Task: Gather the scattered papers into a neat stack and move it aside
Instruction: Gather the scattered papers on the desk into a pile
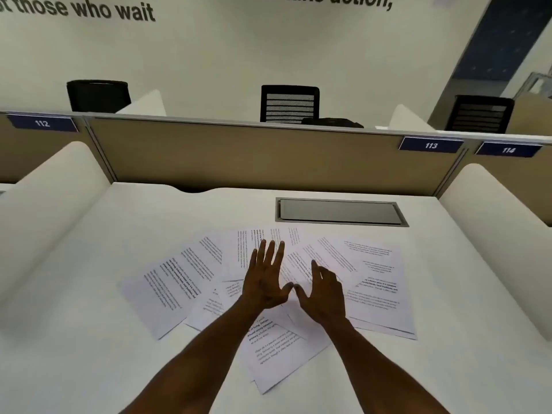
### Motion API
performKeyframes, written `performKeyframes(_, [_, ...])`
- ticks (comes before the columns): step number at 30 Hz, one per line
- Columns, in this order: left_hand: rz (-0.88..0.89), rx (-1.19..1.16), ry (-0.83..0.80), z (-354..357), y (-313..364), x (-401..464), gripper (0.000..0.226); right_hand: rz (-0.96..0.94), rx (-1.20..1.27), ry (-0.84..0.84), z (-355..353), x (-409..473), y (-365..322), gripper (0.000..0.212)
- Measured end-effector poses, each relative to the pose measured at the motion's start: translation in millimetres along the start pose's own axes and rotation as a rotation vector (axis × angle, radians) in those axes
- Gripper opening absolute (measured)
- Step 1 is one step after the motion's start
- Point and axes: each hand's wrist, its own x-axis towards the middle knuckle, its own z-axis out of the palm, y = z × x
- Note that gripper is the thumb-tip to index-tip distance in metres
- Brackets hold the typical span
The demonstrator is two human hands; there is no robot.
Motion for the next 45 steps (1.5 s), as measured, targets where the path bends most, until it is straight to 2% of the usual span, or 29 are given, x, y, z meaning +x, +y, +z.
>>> performKeyframes(8, [-0.060,-0.024,-0.076,13,-6,-11,0.097,0.016,0.002,-0.127,13,-11,2,0.098])
performKeyframes(13, [-0.201,-0.208,-0.164,20,-7,-14,0.089,0.011,-0.049,-0.173,22,-20,7,0.114])
performKeyframes(19, [-0.291,-0.383,-0.110,18,-3,-8,0.095,0.024,-0.054,-0.224,28,-23,7,0.108])
performKeyframes(25, [-0.265,-0.240,-0.283,12,-9,9,0.102,0.020,-0.007,-0.227,32,-27,7,0.098])
performKeyframes(29, [-0.261,-0.230,-0.272,8,-9,16,0.104,0.015,0.024,-0.206,33,-28,10,0.094])
performKeyframes(31, [-0.280,-0.311,-0.249,3,-6,21,0.105,0.006,0.037,-0.193,33,-30,10,0.092])
performKeyframes(35, [-0.390,-0.652,-0.192,-5,3,27,0.104,-0.008,0.053,-0.186,34,-29,12,0.087])
performKeyframes(39, [-0.501,-0.882,-0.166,-8,10,27,0.103,-0.011,0.104,-0.198,34,-29,17,0.084])
performKeyframes(42, [-0.506,-0.903,-0.219,-7,9,24,0.092,-0.049,0.165,-0.227,31,-30,24,0.082])
performKeyframes(45, [-0.486,-0.897,-0.239,-2,3,14,0.061,-0.113,0.241,-0.246,25,-35,33,0.082])
